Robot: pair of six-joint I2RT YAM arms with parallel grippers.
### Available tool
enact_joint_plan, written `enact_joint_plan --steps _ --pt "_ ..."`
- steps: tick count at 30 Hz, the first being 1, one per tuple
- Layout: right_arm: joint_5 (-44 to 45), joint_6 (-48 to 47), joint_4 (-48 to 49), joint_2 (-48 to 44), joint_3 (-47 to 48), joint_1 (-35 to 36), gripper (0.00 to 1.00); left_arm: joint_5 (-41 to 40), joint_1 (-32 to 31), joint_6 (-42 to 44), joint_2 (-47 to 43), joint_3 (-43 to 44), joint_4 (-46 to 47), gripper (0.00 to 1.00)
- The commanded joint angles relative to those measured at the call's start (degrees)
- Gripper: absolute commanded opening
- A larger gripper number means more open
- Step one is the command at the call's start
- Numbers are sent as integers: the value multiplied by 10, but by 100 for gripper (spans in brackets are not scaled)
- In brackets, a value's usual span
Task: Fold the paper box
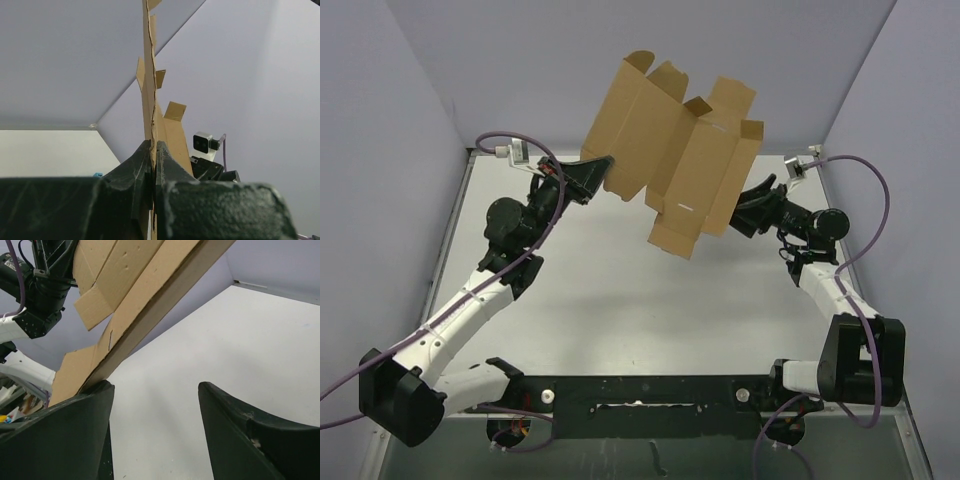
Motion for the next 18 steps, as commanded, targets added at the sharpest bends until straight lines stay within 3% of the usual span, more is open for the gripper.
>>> enact_joint_plan --steps 1,6,9,11,18 --pt "-15 0 38 2 36 13 71 49 24 -31 -21 1 33 0" --pt "-12 64 107 52 63 21 74 123 31 -74 9 5 68 0" --pt "-15 104 154 57 61 17 82 136 33 -77 13 4 73 0" --pt "-15 106 157 45 56 16 86 137 39 -76 12 0 69 0" --pt "-37 99 142 8 55 5 87 149 72 -81 7 -1 59 0"
